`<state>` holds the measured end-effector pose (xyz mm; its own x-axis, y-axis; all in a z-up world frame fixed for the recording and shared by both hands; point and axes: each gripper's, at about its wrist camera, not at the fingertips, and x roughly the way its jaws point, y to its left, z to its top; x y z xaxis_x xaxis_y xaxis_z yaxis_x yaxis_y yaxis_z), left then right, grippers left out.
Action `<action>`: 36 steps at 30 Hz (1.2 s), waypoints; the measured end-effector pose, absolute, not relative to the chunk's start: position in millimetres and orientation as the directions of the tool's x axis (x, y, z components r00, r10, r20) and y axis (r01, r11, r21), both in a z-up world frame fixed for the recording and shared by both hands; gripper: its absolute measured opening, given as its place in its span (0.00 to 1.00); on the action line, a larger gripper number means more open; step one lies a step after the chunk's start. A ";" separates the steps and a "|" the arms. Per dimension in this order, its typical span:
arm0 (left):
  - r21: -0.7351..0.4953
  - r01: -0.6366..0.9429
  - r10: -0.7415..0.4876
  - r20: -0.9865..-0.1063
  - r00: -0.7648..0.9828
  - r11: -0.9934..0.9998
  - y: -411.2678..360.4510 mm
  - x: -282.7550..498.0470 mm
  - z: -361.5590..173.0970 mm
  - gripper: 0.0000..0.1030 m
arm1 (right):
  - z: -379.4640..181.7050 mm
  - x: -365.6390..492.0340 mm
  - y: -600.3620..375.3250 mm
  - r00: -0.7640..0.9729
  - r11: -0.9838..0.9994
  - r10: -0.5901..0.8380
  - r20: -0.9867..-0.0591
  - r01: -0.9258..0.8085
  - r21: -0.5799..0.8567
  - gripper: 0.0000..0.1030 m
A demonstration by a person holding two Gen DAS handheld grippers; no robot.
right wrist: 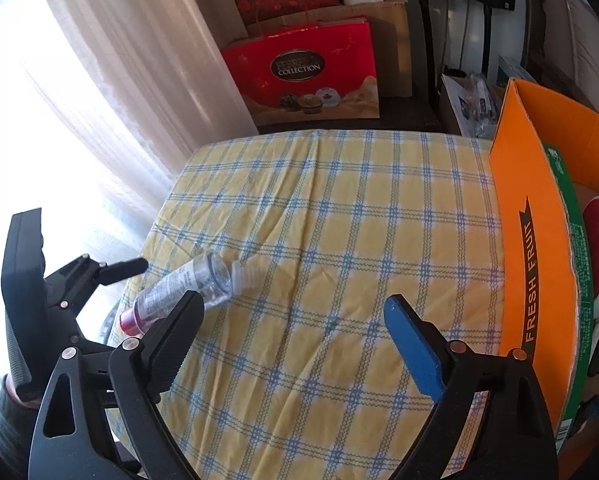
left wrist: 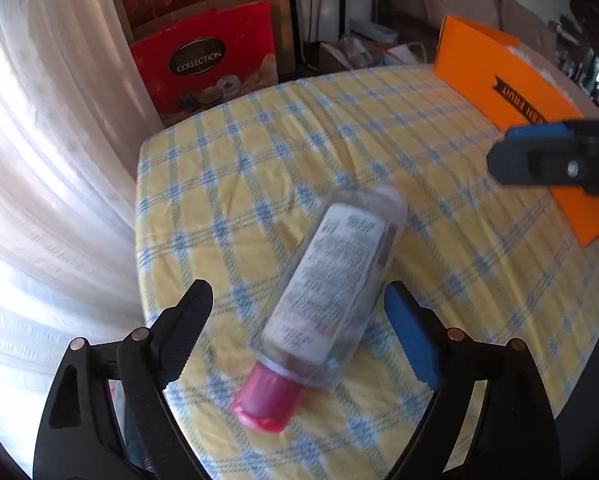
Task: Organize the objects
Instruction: 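Close the left tool around the clear bottle's body, then lift the bottle with the left tool and carry it over the box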
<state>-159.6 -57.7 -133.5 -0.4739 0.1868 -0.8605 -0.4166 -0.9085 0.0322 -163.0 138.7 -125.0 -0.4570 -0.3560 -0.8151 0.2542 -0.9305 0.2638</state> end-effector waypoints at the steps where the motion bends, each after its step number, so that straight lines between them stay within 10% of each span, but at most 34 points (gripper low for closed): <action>1: 0.019 -0.423 0.200 -0.862 -0.465 -0.906 -56.1 -161.1 -134.5 0.82 | -125.8 -164.2 139.8 -0.455 -0.931 -0.355 -0.816 0.250 0.266 0.89; 6: -0.040 -0.445 0.252 -0.868 -0.428 -0.895 -52.3 -165.9 -137.1 0.47 | -131.7 -171.8 143.1 -0.436 -0.931 -0.357 -0.826 0.233 0.280 0.86; 26: -0.268 -0.191 0.327 -0.825 -0.461 -0.944 -120.9 -160.3 -122.4 0.44 | -161.5 -200.7 79.4 -0.369 -0.923 -0.345 -0.863 0.300 0.241 0.50; 31: -0.280 -0.165 0.325 -0.819 -0.473 -0.946 -123.5 -158.3 -122.3 0.44 | -164.7 -198.9 73.1 -0.383 -0.925 -0.329 -0.863 0.315 0.213 0.18; 36: -0.302 -0.149 0.337 -0.818 -0.467 -0.941 -122.8 -158.8 -118.6 0.44 | -158.7 -192.8 75.2 -0.405 -0.928 -0.314 -0.859 0.322 0.188 0.18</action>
<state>-158.8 -122.8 -118.7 -0.4666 0.3366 -0.8179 -0.1489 -0.9415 -0.3025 -192.8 75.2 -158.7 -0.4046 -0.3144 -0.8588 0.3218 -0.9279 0.1882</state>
